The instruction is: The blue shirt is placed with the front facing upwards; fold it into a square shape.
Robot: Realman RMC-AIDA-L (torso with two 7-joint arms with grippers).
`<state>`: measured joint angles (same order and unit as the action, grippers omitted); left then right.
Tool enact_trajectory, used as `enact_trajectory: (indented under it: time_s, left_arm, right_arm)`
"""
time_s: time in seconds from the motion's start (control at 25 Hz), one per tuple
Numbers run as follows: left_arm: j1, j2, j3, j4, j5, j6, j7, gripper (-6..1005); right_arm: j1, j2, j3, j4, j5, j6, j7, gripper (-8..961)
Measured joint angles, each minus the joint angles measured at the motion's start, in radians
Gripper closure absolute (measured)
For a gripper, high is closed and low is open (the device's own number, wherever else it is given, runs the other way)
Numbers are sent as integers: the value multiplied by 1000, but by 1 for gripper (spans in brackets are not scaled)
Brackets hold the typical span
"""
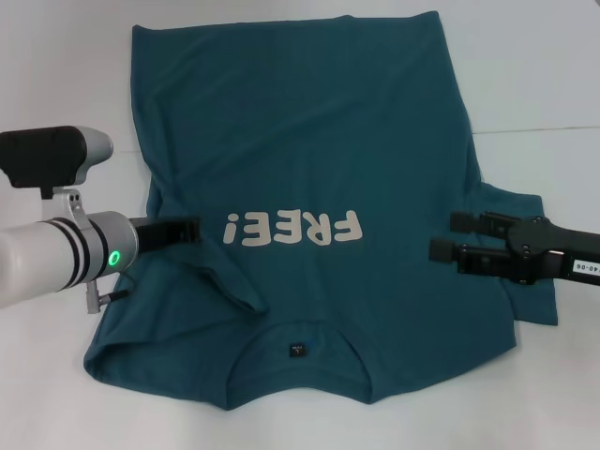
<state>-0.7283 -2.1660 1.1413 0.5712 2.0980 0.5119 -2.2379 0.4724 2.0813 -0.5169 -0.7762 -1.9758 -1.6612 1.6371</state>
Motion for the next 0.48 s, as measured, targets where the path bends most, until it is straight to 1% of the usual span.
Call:
enact_trajectory:
  time_s: [0.12,0.36,0.48]
  left_arm:
    - [1,0,0,13,0,10,2,988]
    - [61,-1,-11,80,1,24,-8,959]
    - [83,-4,-12,94,1,24,-9,944]
  right_arm:
    - [0,0,1,0,0,-1,3,39]
    - [-2,-4,4,0,1,0,10,39]
    - [-2,-5,9,0,2,-2,10,39]
